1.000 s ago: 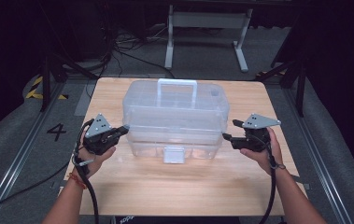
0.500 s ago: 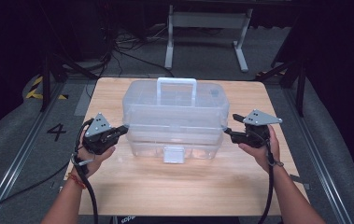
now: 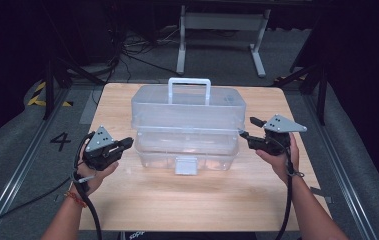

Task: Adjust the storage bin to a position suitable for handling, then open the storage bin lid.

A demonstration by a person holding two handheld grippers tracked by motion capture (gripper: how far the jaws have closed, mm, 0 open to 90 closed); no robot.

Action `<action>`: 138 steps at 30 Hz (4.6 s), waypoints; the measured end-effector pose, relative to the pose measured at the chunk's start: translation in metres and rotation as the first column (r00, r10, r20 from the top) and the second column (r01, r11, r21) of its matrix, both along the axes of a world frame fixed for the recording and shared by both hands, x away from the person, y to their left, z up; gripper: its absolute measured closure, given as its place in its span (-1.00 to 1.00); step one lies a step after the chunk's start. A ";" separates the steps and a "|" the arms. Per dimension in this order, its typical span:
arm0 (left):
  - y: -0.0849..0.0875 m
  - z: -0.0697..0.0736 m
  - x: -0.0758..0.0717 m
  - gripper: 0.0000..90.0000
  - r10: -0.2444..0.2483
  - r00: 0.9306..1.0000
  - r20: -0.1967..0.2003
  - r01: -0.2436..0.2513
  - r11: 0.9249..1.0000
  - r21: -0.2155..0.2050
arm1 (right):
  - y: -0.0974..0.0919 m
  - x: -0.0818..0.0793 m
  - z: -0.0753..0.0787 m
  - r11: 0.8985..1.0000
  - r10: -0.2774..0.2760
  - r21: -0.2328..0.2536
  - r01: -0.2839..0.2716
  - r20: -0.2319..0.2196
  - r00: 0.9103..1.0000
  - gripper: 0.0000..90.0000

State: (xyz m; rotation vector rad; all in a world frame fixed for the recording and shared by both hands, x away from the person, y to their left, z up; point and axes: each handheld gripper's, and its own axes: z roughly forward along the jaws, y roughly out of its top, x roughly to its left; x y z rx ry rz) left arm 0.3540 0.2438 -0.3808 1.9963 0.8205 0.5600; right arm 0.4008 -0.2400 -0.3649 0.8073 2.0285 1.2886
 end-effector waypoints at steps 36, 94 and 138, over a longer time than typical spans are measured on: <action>0.040 -0.094 -0.035 -0.33 0.017 0.966 -0.259 0.022 0.989 0.149 | 0.020 0.024 0.021 0.991 -0.092 0.108 0.079 0.120 0.989 0.47; 0.037 -0.100 -0.033 -0.68 0.021 0.964 -0.265 0.015 0.991 0.133 | 0.027 0.076 0.052 0.977 -0.177 0.143 0.161 0.103 0.979 0.60; 0.035 -0.100 -0.032 -0.68 0.040 0.963 -0.267 -0.004 0.991 0.135 | 0.029 0.098 0.067 0.969 -0.222 0.135 0.205 0.131 0.966 0.87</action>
